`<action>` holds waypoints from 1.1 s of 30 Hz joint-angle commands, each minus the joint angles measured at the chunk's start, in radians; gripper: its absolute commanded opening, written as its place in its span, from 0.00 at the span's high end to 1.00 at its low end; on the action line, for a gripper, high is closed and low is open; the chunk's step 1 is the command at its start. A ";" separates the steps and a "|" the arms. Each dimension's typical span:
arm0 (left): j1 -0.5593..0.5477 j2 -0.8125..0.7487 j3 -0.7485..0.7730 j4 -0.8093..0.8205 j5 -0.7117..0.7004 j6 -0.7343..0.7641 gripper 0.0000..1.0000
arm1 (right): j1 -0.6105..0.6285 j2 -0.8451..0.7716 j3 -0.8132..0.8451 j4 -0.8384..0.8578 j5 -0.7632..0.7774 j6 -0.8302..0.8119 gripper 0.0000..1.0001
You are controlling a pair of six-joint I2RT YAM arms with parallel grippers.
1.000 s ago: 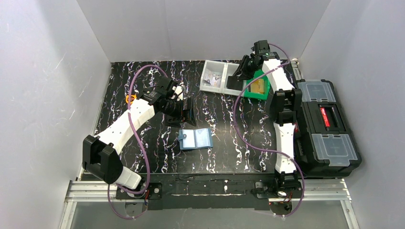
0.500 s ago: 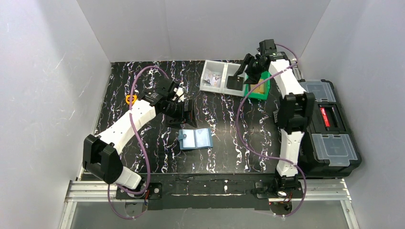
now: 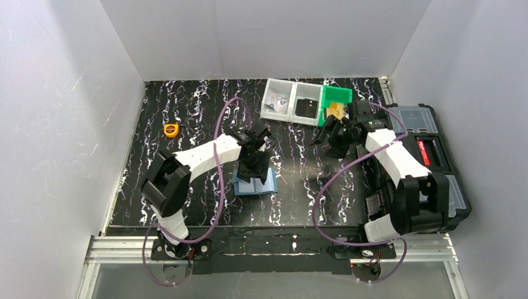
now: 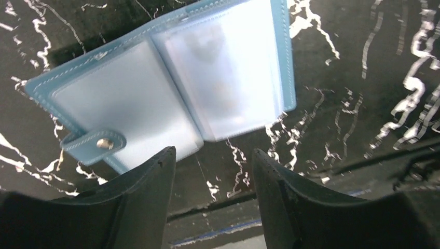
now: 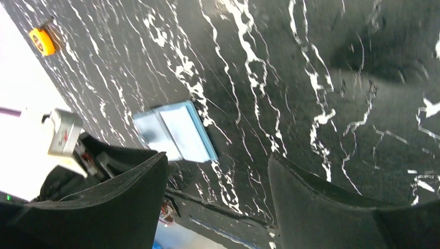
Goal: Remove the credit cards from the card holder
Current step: Remove the credit card from the card holder.
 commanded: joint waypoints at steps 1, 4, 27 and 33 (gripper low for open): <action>-0.044 0.058 0.043 0.026 -0.102 -0.027 0.47 | -0.003 -0.110 -0.119 0.085 -0.024 0.012 0.23; -0.062 0.099 0.051 0.034 -0.114 -0.038 0.49 | -0.003 -0.130 -0.171 0.097 -0.032 0.010 0.23; -0.077 0.120 0.024 0.096 -0.089 -0.035 0.49 | 0.077 -0.091 -0.242 0.149 -0.034 0.016 0.23; -0.078 0.119 0.018 0.084 -0.101 -0.031 0.49 | 0.115 -0.061 -0.233 0.159 -0.027 0.025 0.24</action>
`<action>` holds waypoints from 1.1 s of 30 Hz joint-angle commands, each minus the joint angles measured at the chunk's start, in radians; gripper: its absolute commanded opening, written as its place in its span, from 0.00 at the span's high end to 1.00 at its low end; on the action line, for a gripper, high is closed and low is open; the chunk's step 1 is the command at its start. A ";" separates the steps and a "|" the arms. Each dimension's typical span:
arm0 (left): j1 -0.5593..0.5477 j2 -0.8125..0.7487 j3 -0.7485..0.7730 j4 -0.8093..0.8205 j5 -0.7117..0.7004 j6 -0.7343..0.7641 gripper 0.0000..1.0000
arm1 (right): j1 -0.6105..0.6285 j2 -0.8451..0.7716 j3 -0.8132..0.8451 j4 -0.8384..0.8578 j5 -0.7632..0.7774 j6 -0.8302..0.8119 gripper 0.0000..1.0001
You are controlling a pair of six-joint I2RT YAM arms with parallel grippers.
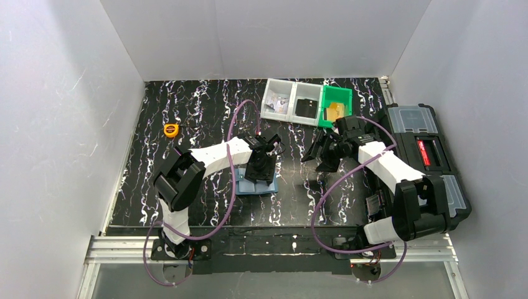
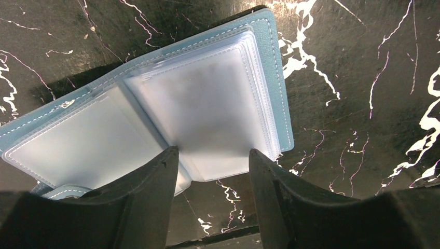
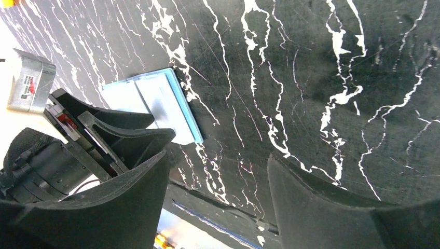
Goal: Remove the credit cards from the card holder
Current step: Remove the credit card from the card holder.
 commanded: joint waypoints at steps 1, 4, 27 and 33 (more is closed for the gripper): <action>-0.005 -0.012 -0.006 -0.015 -0.012 0.005 0.49 | 0.029 0.019 0.009 0.033 0.003 0.015 0.24; -0.006 0.003 -0.021 -0.012 -0.021 0.009 0.49 | 0.045 0.029 0.016 0.035 0.006 0.020 0.24; 0.015 -0.030 -0.116 0.038 0.042 -0.004 1.00 | 0.238 0.114 0.044 0.115 -0.018 0.083 0.34; 0.070 -0.113 -0.195 0.119 0.155 -0.031 1.00 | 0.302 0.167 0.075 0.156 -0.038 0.116 0.50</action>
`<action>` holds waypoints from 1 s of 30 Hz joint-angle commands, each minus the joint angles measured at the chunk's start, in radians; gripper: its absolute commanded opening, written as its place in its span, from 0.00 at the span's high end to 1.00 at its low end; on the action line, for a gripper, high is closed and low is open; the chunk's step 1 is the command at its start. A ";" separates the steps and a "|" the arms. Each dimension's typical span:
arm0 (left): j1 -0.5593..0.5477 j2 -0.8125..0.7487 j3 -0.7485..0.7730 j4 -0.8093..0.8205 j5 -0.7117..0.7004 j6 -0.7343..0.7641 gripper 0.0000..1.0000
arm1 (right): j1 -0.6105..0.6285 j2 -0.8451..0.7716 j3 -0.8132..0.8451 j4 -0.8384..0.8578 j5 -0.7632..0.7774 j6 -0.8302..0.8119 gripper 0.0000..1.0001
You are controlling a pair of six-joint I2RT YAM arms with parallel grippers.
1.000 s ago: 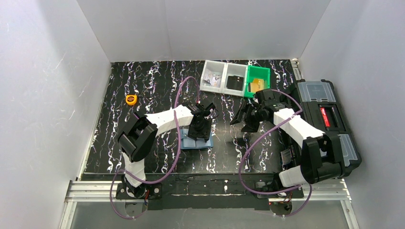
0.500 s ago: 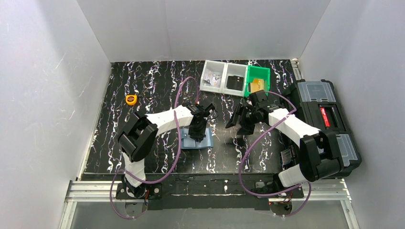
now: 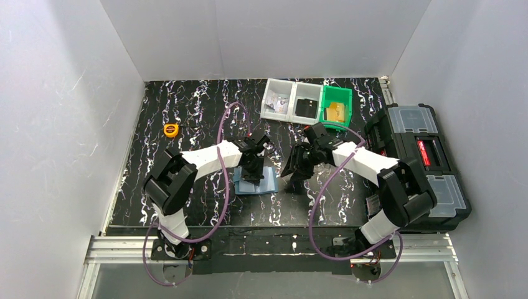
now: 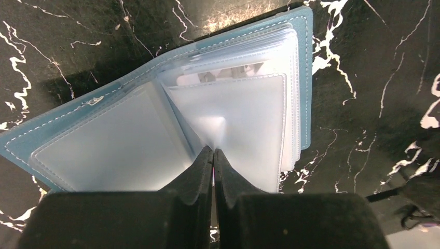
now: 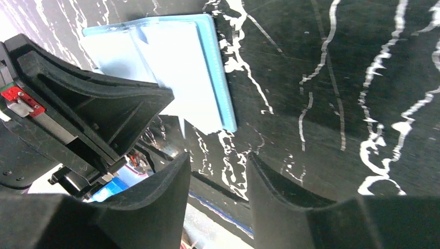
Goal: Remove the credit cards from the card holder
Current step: Remove the credit card from the card holder.
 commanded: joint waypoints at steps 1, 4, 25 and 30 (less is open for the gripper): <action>0.032 -0.056 -0.077 0.028 0.122 -0.029 1.00 | 0.043 0.033 0.062 0.065 -0.029 0.036 0.52; 0.058 -0.088 -0.108 0.058 0.164 -0.034 1.00 | 0.063 0.059 0.081 0.073 -0.038 0.046 0.55; 0.164 -0.139 -0.238 0.220 0.380 -0.058 1.00 | 0.142 0.187 0.150 0.077 -0.020 0.064 0.72; 0.175 -0.128 -0.251 0.237 0.405 -0.067 1.00 | 0.156 0.200 0.142 0.073 0.000 0.068 0.76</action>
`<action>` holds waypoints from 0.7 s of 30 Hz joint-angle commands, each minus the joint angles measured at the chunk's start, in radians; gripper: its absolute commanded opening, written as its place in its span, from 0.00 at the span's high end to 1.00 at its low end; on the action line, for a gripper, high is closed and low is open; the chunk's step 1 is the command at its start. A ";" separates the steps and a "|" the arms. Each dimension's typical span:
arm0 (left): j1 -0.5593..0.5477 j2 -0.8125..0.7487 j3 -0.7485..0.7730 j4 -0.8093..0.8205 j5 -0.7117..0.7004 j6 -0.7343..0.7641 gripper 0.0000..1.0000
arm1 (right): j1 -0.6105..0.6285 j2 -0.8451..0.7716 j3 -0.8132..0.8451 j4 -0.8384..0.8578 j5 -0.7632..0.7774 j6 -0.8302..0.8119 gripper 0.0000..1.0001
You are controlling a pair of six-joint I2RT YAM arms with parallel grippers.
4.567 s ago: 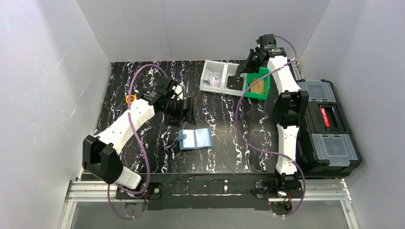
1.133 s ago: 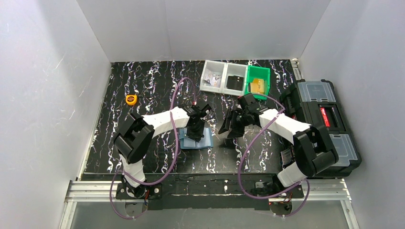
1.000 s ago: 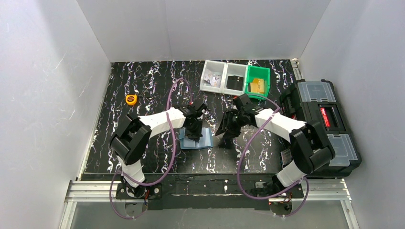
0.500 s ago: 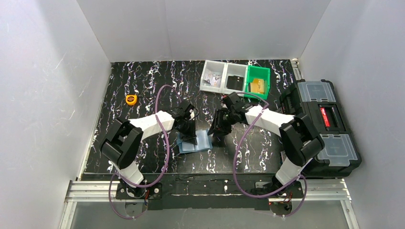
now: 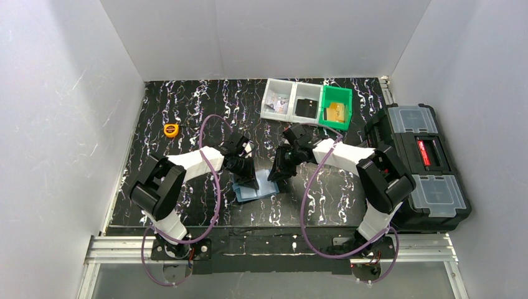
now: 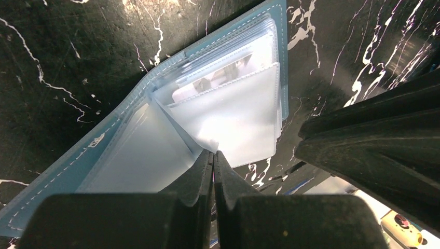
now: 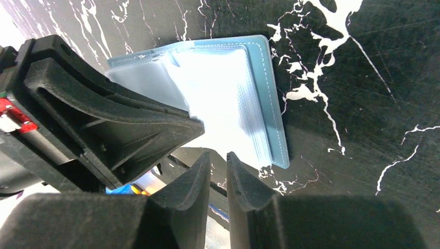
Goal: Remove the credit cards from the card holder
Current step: Remove the credit card from the card holder.
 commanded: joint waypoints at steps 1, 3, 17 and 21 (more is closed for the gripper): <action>0.012 -0.012 -0.014 0.005 0.049 -0.007 1.00 | 0.014 0.020 0.007 0.010 0.019 0.011 0.76; 0.014 -0.011 -0.013 0.001 0.049 -0.004 1.00 | 0.016 0.025 0.002 0.011 0.024 0.012 0.76; 0.018 -0.014 -0.004 -0.008 0.057 0.008 1.00 | 0.042 0.067 0.008 0.049 -0.005 0.020 0.67; 0.018 -0.015 -0.001 -0.013 0.060 0.015 1.00 | 0.045 0.076 0.010 0.056 -0.006 0.026 0.76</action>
